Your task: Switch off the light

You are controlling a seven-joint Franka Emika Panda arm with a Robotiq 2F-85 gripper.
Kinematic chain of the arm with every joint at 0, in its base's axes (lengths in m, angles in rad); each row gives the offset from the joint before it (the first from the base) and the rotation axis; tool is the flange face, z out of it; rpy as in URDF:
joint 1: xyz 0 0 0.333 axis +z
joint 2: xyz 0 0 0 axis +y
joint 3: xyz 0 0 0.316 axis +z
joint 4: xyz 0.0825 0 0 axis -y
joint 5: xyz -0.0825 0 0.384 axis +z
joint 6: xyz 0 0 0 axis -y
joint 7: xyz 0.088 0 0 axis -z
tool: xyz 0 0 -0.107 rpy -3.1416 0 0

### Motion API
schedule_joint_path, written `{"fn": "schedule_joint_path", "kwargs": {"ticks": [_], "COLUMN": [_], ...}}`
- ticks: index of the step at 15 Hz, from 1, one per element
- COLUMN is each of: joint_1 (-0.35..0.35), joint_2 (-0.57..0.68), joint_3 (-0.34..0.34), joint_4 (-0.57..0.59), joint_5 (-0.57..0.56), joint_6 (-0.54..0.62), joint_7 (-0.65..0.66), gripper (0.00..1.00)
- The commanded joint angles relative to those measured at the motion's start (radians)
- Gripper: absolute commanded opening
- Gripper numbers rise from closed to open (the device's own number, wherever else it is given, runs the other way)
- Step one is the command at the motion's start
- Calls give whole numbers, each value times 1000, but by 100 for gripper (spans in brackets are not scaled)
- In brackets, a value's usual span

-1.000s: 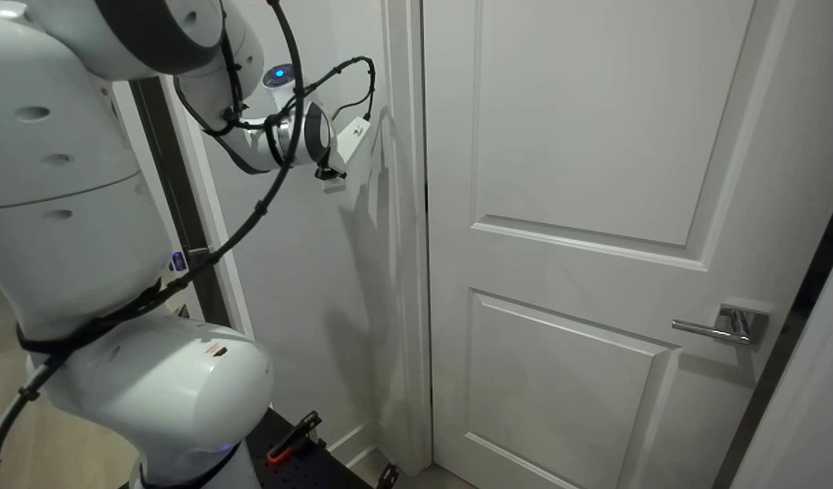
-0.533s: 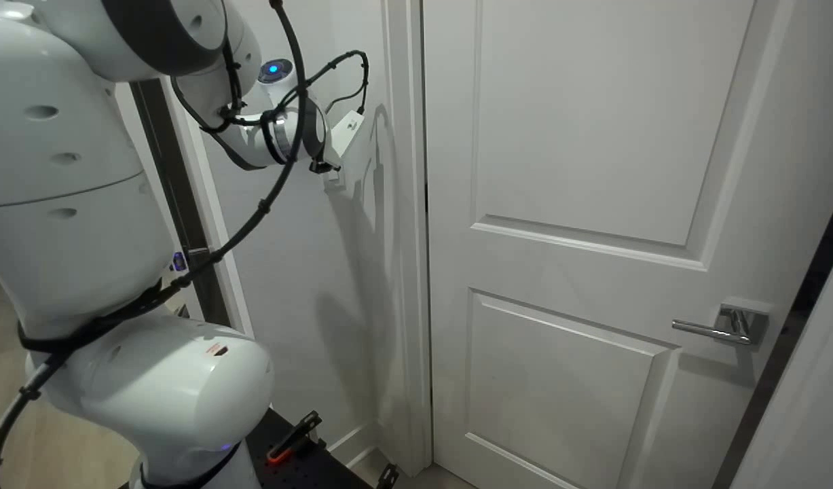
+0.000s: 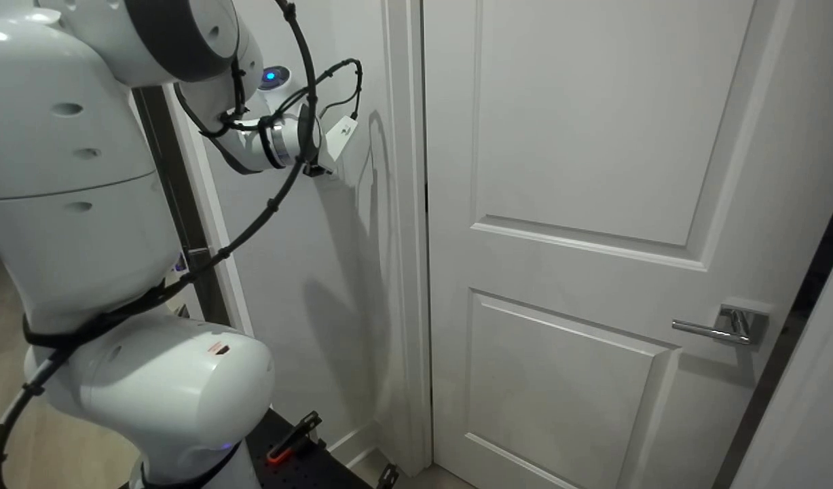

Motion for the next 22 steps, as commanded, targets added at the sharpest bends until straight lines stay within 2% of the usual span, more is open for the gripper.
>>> {"fn": "schedule_joint_path", "kwargs": {"ticks": [1,11,18,22], "joint_1": [2,11,-21,-26], "joint_2": [37,103,124,118], "joint_3": [0,-13,-3,-2], "joint_4": [32,72,100,101], "joint_5": [-29,-46,-160,-196], "joint_6": [34,54,47,0], "joint_7": [36,38,126,141], "gripper": [0,0,0,0]}}
